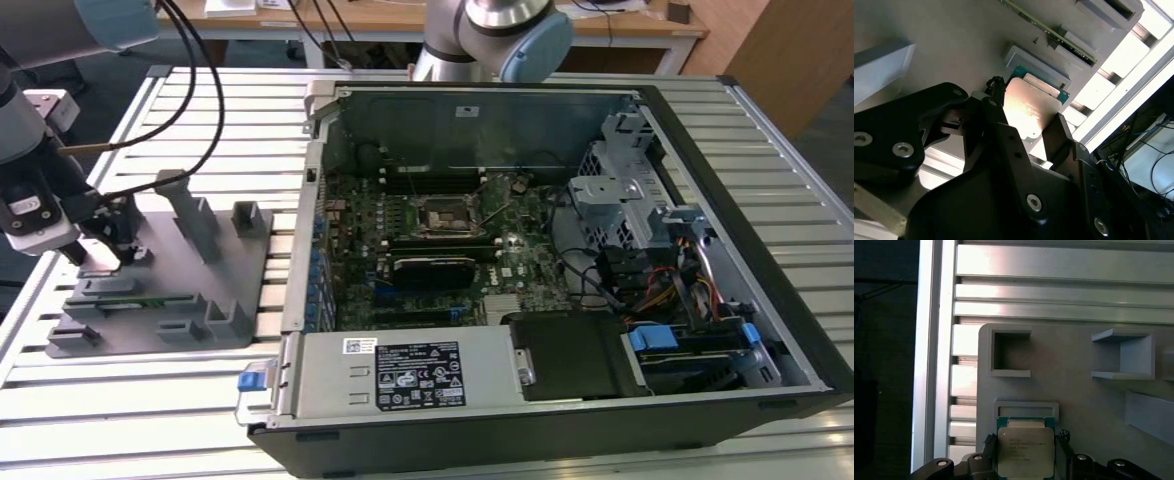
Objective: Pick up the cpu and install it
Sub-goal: 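Pick up the cpu and move it towards the insertion slot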
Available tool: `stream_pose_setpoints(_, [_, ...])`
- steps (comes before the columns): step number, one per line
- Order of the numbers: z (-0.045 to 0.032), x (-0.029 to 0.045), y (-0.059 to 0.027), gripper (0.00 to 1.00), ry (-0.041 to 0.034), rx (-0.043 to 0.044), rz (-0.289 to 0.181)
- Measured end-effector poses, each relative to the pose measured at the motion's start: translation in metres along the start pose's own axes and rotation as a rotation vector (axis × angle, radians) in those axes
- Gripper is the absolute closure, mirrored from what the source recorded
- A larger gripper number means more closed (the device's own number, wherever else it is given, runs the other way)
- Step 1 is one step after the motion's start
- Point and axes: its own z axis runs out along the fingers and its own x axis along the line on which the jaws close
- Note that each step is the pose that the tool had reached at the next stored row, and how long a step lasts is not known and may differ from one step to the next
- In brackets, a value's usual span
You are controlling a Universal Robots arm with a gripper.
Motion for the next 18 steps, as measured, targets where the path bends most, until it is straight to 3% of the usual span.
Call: stream_pose_setpoints(18, [-0.0152,0.0003,0.0002,0.46,-0.0007,-0.0004,0.000])
